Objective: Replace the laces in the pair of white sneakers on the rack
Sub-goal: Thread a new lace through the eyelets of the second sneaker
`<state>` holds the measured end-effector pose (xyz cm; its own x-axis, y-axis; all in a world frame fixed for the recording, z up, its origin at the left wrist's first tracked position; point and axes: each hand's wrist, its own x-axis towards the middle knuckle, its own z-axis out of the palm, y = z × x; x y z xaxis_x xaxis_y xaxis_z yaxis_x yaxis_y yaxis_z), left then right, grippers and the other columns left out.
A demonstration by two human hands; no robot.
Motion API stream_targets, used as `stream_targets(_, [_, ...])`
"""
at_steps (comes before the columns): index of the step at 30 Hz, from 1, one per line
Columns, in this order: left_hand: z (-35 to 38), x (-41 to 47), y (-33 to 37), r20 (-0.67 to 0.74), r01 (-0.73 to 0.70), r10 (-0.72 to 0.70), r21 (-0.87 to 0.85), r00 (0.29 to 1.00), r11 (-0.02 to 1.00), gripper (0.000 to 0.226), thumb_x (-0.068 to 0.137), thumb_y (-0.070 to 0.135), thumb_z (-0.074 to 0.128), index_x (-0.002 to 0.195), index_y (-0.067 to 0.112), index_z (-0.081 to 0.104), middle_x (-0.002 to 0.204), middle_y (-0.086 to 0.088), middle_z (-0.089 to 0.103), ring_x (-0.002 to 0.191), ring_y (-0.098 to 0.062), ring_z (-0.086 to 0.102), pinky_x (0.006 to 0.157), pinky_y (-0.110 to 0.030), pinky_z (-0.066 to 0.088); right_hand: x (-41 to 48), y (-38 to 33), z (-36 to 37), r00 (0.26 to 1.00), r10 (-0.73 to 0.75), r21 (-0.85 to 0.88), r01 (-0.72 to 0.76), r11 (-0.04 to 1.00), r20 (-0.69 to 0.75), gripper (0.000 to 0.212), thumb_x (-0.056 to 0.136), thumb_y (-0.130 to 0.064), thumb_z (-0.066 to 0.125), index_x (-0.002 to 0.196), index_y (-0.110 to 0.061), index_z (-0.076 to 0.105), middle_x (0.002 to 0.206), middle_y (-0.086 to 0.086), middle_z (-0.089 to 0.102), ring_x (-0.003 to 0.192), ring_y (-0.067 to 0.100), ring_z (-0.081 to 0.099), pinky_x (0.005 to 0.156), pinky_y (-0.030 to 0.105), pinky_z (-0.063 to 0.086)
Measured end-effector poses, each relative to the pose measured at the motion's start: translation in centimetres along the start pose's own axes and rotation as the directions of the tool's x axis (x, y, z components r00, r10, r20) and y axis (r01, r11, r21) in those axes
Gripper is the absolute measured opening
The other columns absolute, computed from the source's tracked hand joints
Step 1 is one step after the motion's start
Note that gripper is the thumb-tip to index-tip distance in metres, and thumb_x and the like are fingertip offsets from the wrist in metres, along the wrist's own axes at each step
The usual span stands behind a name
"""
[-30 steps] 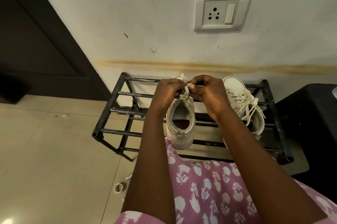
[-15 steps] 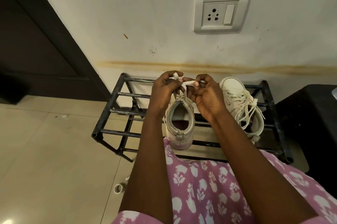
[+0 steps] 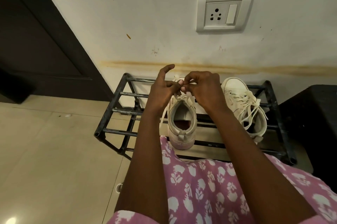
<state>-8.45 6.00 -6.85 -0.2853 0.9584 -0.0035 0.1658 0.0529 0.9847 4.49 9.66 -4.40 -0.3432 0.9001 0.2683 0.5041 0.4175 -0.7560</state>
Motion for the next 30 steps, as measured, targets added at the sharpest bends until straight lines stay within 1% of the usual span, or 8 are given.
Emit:
stream_targets(3, [-0.8,-0.1,-0.2,0.014,0.095,-0.096,0.066,0.995,0.993,0.061,0.080,0.017,0.072,0.136,0.015,0.047,0.084,-0.006,0.073,0.074,-0.010,0.067,0.084,-0.030,0.054,0.0,-0.3,0.4,0.999,-0.022,-0.147,0.015,0.989,-0.048,0.010,0.081,-0.007,0.067,0.086,-0.004,0.075,0.087,0.012,0.073,0.082,0.024,0.066,0.070,0.016,0.033])
stream_targets(5, [-1.2,-0.3,-0.3,0.013,0.106,-0.110,0.163,0.994,0.981,0.047,0.071,0.014,0.080,0.116,0.012,0.065,0.091,-0.007,0.073,0.077,-0.010,0.069,0.083,-0.030,0.056,0.1,-0.3,0.7,1.000,-0.024,-0.232,0.026,0.972,0.008,0.015,0.085,-0.006,0.063,0.094,-0.003,0.074,0.094,0.014,0.072,0.087,0.026,0.066,0.080,0.021,0.042])
stream_targets(7, [-1.3,-0.6,-0.5,-0.026,0.035,-0.029,0.261,0.999,0.965,0.025,0.070,0.012,0.080,0.094,0.013,0.074,0.079,0.000,0.072,0.069,-0.004,0.068,0.078,-0.025,0.057,0.1,-0.3,1.1,0.994,0.010,-0.344,0.029,0.939,0.111,0.019,0.088,-0.003,0.057,0.098,-0.002,0.073,0.096,0.017,0.071,0.088,0.029,0.065,0.080,0.034,0.050])
stream_targets(10, [-1.1,-0.8,-0.6,-0.070,-0.118,0.151,0.345,0.986,0.931,0.014,0.075,0.011,0.077,0.088,0.009,0.076,0.076,-0.001,0.073,0.062,0.006,0.062,0.072,-0.017,0.054,0.1,-0.3,1.5,0.974,0.094,-0.393,-0.004,0.920,0.208,0.022,0.090,-0.003,0.050,0.099,0.000,0.070,0.097,0.017,0.068,0.088,0.029,0.062,0.070,0.029,0.042])
stream_targets(14, [-0.8,-1.1,-0.5,-0.036,-0.238,0.269,0.360,0.963,0.902,0.020,0.077,0.004,0.072,0.097,0.006,0.075,0.090,-0.007,0.074,0.079,-0.003,0.065,0.076,-0.020,0.051,0.1,0.6,1.1,0.915,0.300,0.049,-0.324,0.945,0.269,0.023,0.092,0.000,0.045,0.092,0.007,0.067,0.085,0.019,0.064,0.080,0.025,0.054,0.069,0.028,0.033])
stream_targets(19, [-0.5,-1.1,-0.3,0.045,-0.142,0.138,0.133,0.989,0.981,0.041,0.080,-0.001,0.069,0.120,0.001,0.061,0.115,-0.014,0.067,0.106,-0.007,0.058,0.099,-0.026,0.046,-0.5,1.0,0.7,0.809,0.416,0.579,-0.588,0.565,0.416,0.028,0.095,0.002,0.044,0.074,-0.007,0.060,0.067,0.006,0.054,0.064,0.015,0.050,0.064,0.030,0.039])
stream_targets(24, [0.0,-1.4,-0.2,0.108,-0.095,0.103,-0.080,0.989,0.992,0.042,0.080,-0.007,0.064,0.121,-0.005,0.057,0.126,-0.004,0.058,0.118,-0.011,0.054,0.104,-0.031,0.045,-0.6,1.0,0.7,0.824,0.411,0.638,-0.563,0.525,0.389,0.028,0.088,0.009,0.050,0.073,-0.010,0.065,0.069,0.003,0.063,0.070,0.015,0.056,0.069,0.031,0.045])
stream_targets(30, [0.1,-1.6,-1.0,-0.040,-0.060,0.052,-0.211,0.998,0.976,0.020,0.087,-0.002,0.058,0.101,0.007,0.069,0.098,0.009,0.071,0.084,0.006,0.064,0.072,-0.010,0.047,-0.7,1.3,0.5,0.854,0.470,0.559,-0.508,0.656,0.224,0.022,0.083,0.006,0.061,0.070,-0.009,0.068,0.065,0.001,0.065,0.061,0.011,0.058,0.060,0.024,0.047])
